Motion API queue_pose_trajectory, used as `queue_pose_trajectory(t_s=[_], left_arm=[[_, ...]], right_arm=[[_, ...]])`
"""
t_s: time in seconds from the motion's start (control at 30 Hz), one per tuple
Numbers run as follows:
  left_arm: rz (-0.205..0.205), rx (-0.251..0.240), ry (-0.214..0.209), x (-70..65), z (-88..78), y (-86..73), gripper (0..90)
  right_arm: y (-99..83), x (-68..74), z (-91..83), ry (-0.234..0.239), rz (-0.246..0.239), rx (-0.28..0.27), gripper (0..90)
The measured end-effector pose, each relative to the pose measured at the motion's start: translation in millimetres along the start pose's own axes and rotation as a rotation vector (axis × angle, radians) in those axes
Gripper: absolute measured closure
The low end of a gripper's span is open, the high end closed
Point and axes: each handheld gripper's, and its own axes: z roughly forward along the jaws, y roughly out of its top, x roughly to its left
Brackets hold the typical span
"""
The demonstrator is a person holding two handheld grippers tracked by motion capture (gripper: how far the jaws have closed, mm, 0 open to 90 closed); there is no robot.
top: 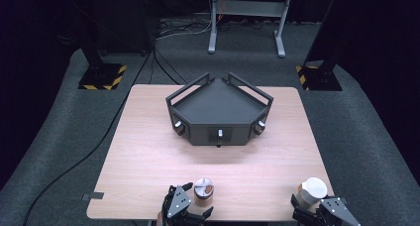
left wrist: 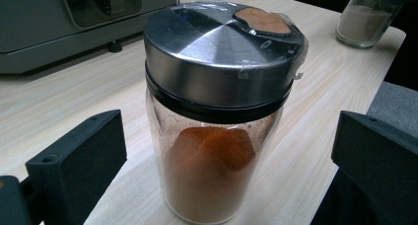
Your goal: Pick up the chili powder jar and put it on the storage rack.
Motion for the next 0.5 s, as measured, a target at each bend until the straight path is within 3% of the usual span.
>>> queue_pose_trajectory(t_s=[0.5], left_arm=[[-0.004, 0.005, -0.003, 0.9, 3.6, -1.0, 0.0]], right_arm=[[1.3, 0.8, -1.7, -0.001, -0.003, 0.000, 0.0]])
